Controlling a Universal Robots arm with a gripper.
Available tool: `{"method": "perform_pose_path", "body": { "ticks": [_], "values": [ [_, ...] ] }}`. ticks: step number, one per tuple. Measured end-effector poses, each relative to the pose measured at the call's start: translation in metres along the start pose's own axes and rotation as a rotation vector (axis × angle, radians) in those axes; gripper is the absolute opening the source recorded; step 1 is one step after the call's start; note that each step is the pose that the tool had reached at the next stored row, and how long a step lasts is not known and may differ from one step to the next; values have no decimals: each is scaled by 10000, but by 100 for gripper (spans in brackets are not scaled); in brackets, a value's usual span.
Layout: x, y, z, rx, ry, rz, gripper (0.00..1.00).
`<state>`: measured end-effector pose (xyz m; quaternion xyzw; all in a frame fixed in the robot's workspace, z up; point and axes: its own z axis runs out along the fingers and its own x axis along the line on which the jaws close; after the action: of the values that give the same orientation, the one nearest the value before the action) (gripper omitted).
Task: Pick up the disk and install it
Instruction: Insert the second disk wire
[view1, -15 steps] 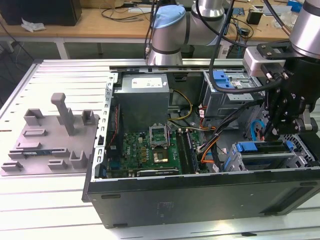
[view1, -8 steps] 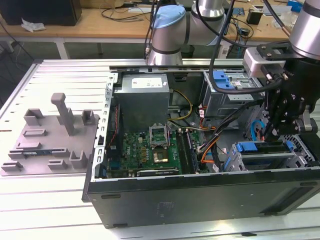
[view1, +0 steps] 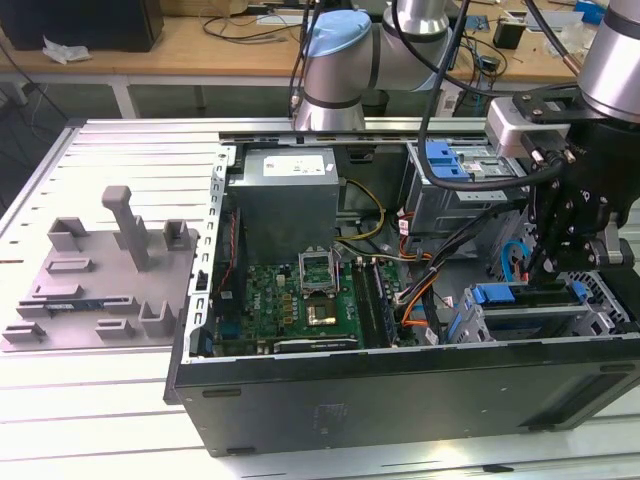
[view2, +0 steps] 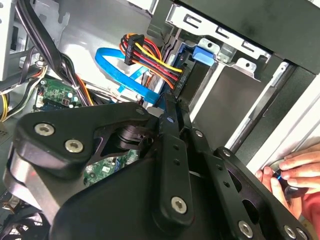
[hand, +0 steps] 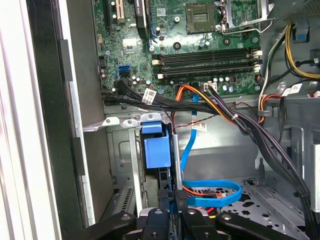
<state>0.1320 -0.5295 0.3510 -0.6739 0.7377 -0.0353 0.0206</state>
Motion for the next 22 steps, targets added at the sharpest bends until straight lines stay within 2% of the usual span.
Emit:
{"method": "perform_pose_path", "body": {
  "ticks": [22],
  "values": [
    [-20,4,46,4,40,-20,16]
  ]
}}
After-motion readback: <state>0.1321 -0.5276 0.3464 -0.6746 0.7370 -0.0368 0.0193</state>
